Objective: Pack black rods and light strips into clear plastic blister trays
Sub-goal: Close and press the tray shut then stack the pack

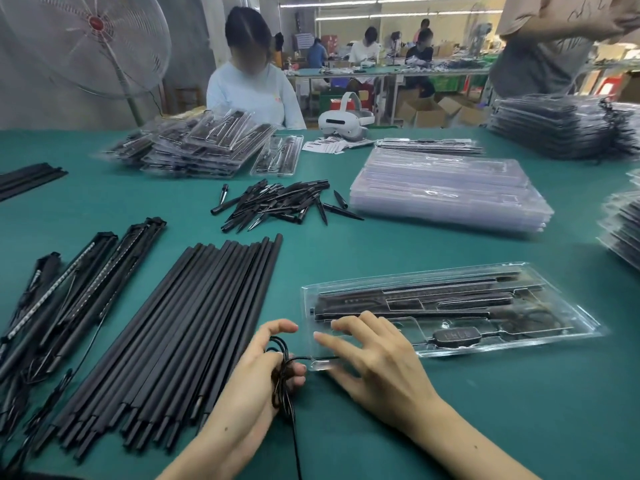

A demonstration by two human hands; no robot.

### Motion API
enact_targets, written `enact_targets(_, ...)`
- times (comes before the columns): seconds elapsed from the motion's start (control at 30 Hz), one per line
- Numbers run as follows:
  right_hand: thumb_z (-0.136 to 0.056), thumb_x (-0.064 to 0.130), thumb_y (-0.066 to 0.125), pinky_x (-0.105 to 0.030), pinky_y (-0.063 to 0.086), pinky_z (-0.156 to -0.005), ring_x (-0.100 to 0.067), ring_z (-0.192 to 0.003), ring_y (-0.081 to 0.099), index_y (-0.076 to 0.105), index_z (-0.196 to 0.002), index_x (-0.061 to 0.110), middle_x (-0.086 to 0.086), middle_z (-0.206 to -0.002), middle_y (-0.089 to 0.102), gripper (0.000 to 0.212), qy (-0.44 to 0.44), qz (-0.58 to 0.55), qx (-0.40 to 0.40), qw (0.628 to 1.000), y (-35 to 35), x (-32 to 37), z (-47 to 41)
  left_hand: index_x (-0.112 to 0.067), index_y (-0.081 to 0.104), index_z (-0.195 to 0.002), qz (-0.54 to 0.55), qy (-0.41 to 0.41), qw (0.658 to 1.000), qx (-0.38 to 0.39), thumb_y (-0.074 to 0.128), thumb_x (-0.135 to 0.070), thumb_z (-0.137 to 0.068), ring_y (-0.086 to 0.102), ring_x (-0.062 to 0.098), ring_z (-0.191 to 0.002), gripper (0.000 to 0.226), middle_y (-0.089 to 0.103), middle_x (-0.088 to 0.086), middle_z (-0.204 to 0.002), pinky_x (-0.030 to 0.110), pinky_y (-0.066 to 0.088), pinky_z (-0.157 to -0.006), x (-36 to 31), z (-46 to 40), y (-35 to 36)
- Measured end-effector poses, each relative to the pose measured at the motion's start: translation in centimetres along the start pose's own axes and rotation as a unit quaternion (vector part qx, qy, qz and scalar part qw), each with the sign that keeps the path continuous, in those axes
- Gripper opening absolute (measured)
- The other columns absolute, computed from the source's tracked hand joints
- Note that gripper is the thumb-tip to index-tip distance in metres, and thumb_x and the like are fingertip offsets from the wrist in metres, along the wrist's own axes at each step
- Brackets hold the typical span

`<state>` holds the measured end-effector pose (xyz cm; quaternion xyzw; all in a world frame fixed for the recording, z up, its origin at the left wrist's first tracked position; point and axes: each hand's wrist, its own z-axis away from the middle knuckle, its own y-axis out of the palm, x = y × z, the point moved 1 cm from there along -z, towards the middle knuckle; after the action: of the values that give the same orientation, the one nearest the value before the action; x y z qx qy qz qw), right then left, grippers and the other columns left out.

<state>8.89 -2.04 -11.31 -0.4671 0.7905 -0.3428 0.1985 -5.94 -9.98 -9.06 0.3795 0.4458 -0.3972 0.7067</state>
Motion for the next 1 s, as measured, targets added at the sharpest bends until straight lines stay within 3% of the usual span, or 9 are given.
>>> enact_targets(0.13, -0.080, 0.023, 0.056, -0.029, 0.049, -0.062, -0.022, -0.073, 0.059, 0.072, -0.093, 0.016, -0.001, -0.091, 0.066, 0.022, -0.027, 0.027, 0.012, 0.999, -0.2, 0.3, -0.3, -0.007, 0.061, -0.103, -0.097, -0.027, 0.992, 0.081, 0.036, 0.004, -0.098, 0.061, 0.017, -0.058, 0.028, 0.060, 0.010, -0.064, 0.022, 0.052, -0.057, -0.6, 0.0, -1.2)
enact_targets(0.23, -0.085, 0.013, 0.055, -0.031, 0.048, -0.065, -0.020, -0.071, 0.056, 0.069, -0.082, 0.013, 0.001, -0.085, 0.064, 0.015, -0.070, 0.065, 0.012, 0.995, 0.0, 0.8, -0.4, -0.010, 0.062, -0.100, -0.200, -0.021, 0.975, 0.099, 0.049, -0.006, -0.097, 0.066, 0.017, -0.069, 0.014, 0.059, 0.009, -0.083, 0.021, 0.053, -0.060, -0.8, -0.3, -2.4)
enact_targets(0.37, -0.082, 0.007, 0.061, -0.032, 0.047, -0.062, -0.022, -0.064, 0.053, 0.064, -0.071, 0.013, -0.001, -0.073, 0.058, 0.012, -0.078, 0.107, 0.007, 0.991, 0.3, 1.4, -0.6, -0.030, 0.064, -0.088, -0.430, 0.098, 0.896, 0.040, 0.059, -0.028, -0.092, 0.058, -0.002, -0.089, 0.007, 0.046, -0.008, -0.104, 0.018, 0.047, -0.085, -1.3, -1.4, -3.4)
enact_targets(0.47, -0.081, 0.008, 0.060, -0.032, 0.047, -0.057, -0.022, -0.064, 0.054, 0.065, -0.072, 0.013, -0.002, -0.075, 0.060, 0.012, -0.061, 0.104, 0.007, 0.993, 0.1, 1.4, -0.6, -0.036, 0.055, -0.089, -0.478, 0.126, 0.868, 0.035, 0.052, -0.037, -0.094, 0.050, -0.012, -0.082, 0.006, 0.040, -0.013, -0.104, 0.011, 0.038, -0.076, -1.5, -2.8, -2.7)
enact_targets(0.57, -0.081, 0.009, 0.055, -0.033, 0.049, -0.059, -0.024, -0.067, 0.057, 0.067, -0.075, 0.011, -0.004, -0.083, 0.065, 0.013, -0.034, 0.069, -0.006, 0.997, -0.2, 1.2, -0.6, -0.032, 0.054, -0.093, -0.421, 0.080, 0.903, 0.036, 0.051, -0.037, -0.096, 0.053, -0.006, -0.080, 0.007, 0.055, -0.008, -0.105, 0.020, 0.040, -0.074, -2.2, -4.6, -1.7)
enact_targets(0.67, -0.080, 0.011, 0.057, -0.033, 0.052, -0.068, -0.026, -0.073, 0.061, 0.067, -0.081, 0.006, -0.009, -0.094, 0.067, 0.011, -0.003, 0.023, -0.028, 0.999, -0.5, 0.9, -0.6, -0.020, 0.063, -0.096, -0.318, -0.018, 0.940, 0.119, 0.055, -0.042, -0.093, 0.059, 0.003, -0.062, 0.023, 0.071, -0.007, -0.078, 0.020, 0.041, -0.058, -3.2, -5.4, -0.9)
enact_targets(0.73, -0.084, 0.019, 0.058, -0.029, 0.050, -0.078, -0.027, -0.084, 0.065, 0.063, -0.089, 0.005, -0.013, -0.101, 0.067, 0.016, 0.025, -0.015, -0.051, 0.998, -0.7, 0.9, -0.7, -0.013, 0.065, -0.090, -0.269, -0.046, 0.946, 0.176, 0.061, -0.031, -0.091, 0.059, 0.007, -0.054, 0.018, 0.068, -0.004, -0.066, 0.020, 0.039, -0.052, -3.4, -5.5, -0.4)
enact_targets(0.83, -0.089, 0.027, 0.055, -0.027, 0.048, -0.084, -0.027, -0.093, 0.066, 0.051, -0.099, 0.008, -0.015, -0.108, 0.066, 0.021, 0.037, -0.038, -0.066, 0.996, -0.7, 1.0, -0.8, -0.008, 0.063, -0.086, -0.287, -0.054, 0.939, 0.183, 0.059, -0.017, -0.090, 0.062, 0.014, -0.055, 0.011, 0.069, 0.005, -0.067, 0.022, 0.041, -0.052, -3.5, -5.5, 0.2)
enact_targets(1.0, -0.082, 0.029, 0.063, -0.029, 0.050, -0.079, -0.026, -0.087, 0.066, 0.069, -0.092, 0.006, -0.011, -0.106, 0.068, 0.026, 0.058, 0.014, -0.062, 0.996, -0.6, 0.8, -0.5, -0.001, 0.060, -0.092, -0.251, -0.104, 0.943, 0.194, 0.058, -0.015, -0.084, 0.061, 0.019, -0.056, 0.016, 0.065, 0.012, -0.068, 0.021, 0.046, -0.051, -3.5, -5.3, 0.8)
